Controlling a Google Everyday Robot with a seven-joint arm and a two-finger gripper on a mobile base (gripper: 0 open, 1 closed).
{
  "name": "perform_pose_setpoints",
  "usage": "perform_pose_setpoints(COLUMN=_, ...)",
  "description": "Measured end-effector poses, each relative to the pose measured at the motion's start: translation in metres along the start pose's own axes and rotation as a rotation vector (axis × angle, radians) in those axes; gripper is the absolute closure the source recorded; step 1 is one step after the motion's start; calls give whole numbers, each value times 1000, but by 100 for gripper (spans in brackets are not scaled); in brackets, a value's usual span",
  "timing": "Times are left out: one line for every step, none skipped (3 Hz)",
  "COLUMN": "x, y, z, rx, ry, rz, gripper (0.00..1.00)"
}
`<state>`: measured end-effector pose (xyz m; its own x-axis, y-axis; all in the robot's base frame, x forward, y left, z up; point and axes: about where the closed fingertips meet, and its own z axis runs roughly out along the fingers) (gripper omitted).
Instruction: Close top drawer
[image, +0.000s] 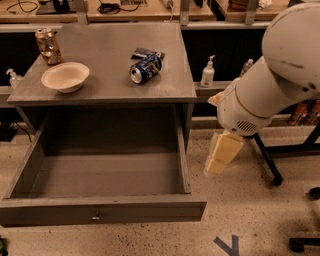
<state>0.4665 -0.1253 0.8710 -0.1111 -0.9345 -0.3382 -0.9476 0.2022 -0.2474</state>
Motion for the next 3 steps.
perform_pose_setpoints(x=-16, y=16, z=30, rx=-40, ry=-50, rz=-50, gripper=0)
perform_pose_setpoints(x=-59, y=65, z=92, rx=-116, ry=-150, rz=-195, gripper=0)
perform_pose_setpoints(x=-92, y=100, z=134, rx=-161, ry=-199, rz=-306, gripper=0)
